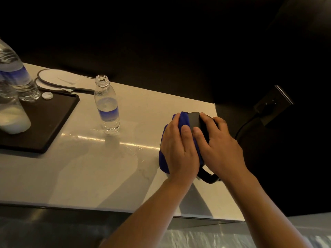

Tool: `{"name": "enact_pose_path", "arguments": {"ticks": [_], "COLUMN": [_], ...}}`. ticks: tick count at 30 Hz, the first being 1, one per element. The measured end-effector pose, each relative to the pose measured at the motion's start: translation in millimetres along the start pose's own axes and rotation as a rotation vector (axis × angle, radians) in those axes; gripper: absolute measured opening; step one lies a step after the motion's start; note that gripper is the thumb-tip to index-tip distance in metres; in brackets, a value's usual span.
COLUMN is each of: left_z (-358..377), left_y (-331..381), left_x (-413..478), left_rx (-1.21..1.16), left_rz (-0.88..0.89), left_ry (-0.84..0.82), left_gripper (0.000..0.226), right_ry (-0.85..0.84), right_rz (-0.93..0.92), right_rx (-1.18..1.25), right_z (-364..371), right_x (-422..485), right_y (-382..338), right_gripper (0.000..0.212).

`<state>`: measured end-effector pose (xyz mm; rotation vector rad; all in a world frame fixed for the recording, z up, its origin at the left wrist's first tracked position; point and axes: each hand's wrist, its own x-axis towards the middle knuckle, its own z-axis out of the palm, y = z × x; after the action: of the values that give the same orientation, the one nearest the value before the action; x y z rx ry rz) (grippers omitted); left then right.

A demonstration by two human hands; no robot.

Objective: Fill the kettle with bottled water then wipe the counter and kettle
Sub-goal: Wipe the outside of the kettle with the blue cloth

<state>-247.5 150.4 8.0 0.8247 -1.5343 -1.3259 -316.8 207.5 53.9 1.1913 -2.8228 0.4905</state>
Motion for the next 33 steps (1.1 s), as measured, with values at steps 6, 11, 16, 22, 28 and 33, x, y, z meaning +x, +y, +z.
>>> {"name": "enact_pose_path", "arguments": {"ticks": [6, 11, 16, 22, 28, 33], "left_z": [-14.7, -25.1, -26.9, -28.2, -40.6, -76.5], "left_y": [-13.4, -31.3, -55.5, -81.9, -92.7, -82.5], "left_x": [44.3, 60.9, 66.0, 64.4, 34.6, 25.1], "left_rx": [-0.221, -0.397, -0.445, -0.397, -0.023, 0.267], "left_rz": [-0.262, -0.537, -0.668, -0.641, -0.344, -0.241], "left_ry": [-0.254, -0.391, -0.48, -0.404, -0.27, -0.377], "left_gripper": [0.041, 0.04, 0.044, 0.058, 0.038, 0.038], "right_ry": [0.0, 0.001, -0.042, -0.105, -0.151, -0.182], "right_rz": [0.016, -0.016, -0.095, -0.18, -0.274, -0.34], "right_rx": [-0.003, 0.012, 0.038, 0.055, 0.051, 0.056], "right_z": [1.7, -1.2, -4.2, -11.3, -16.4, -18.3], "right_x": [0.8, 2.1, 7.4, 16.6, 26.5, 31.0], "right_y": [0.2, 2.8, 10.8, 20.5, 27.1, 33.6], "right_gripper": [0.062, 0.058, 0.06, 0.057, 0.049, 0.05]}}
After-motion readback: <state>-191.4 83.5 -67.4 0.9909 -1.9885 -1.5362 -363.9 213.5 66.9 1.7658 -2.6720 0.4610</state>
